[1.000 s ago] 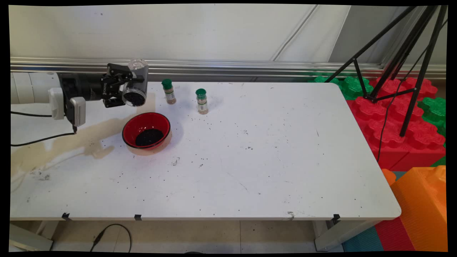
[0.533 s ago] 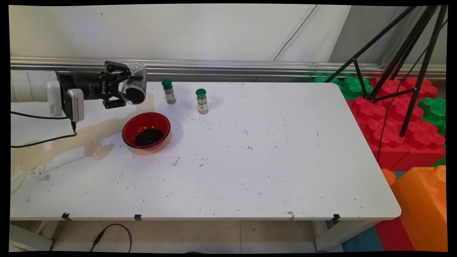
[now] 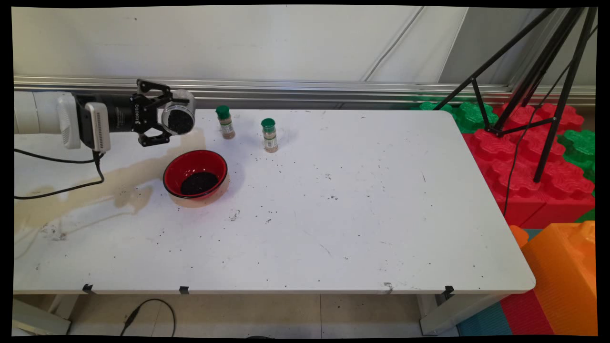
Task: Pour the black seasoning powder in the red bowl
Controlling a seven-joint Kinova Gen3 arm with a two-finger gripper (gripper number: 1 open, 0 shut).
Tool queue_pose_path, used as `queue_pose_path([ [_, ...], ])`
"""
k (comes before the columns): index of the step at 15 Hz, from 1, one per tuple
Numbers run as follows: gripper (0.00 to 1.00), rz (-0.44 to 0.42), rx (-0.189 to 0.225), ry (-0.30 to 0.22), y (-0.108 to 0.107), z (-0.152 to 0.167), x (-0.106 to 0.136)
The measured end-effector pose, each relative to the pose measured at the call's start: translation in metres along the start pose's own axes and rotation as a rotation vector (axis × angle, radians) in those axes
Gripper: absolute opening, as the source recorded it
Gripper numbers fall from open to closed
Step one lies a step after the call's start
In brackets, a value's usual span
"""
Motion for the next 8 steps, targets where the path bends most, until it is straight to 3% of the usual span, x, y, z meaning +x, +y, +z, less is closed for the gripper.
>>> queue_pose_path([
  [8, 0.00, -0.262, -0.012, 0.032, -0.0054, -0.0032, 0.0040],
])
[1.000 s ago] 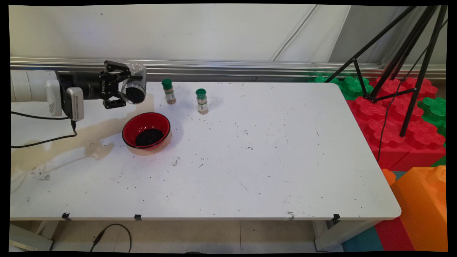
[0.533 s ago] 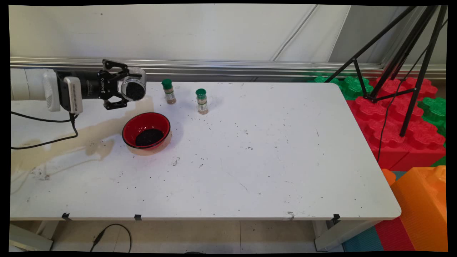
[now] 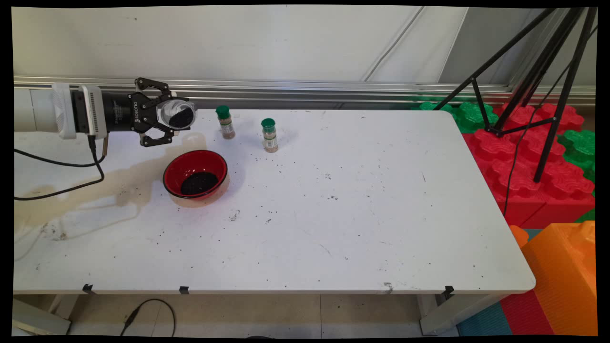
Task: Pour the black seasoning powder in the red bowl
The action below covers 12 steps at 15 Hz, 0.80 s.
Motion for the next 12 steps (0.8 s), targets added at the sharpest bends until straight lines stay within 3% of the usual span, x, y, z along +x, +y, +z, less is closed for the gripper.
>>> queue_pose_path([
  [12, 0.00, -0.410, 0.001, 0.043, -0.0099, -0.0053, 0.0022],
])
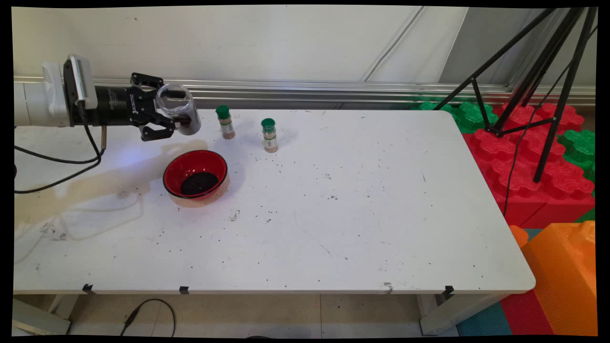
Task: Pour the black seasoning powder in the red bowl
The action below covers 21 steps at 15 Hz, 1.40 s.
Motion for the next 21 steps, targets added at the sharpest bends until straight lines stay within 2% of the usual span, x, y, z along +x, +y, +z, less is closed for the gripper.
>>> queue_pose_path([
  [7, 0.00, -0.167, -0.005, 0.025, -0.006, -0.002, 0.001],
  [14, 0.00, -0.291, -0.015, 0.056, -0.012, -0.004, 0.006],
  [21, 0.00, -0.382, -0.056, 0.090, -0.016, -0.004, 0.017],
])
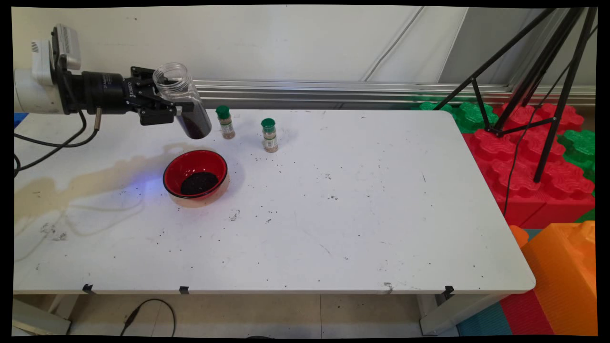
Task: Pour the black seasoning powder in the red bowl
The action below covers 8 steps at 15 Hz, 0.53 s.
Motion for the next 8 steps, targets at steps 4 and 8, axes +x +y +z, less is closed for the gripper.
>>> queue_pose_path([
  [4, 0.00, -0.025, -0.035, 0.012, 0.003, 0.001, 0.008],
  [8, 0.00, -0.040, -0.076, 0.019, 0.008, 0.004, 0.015],
])
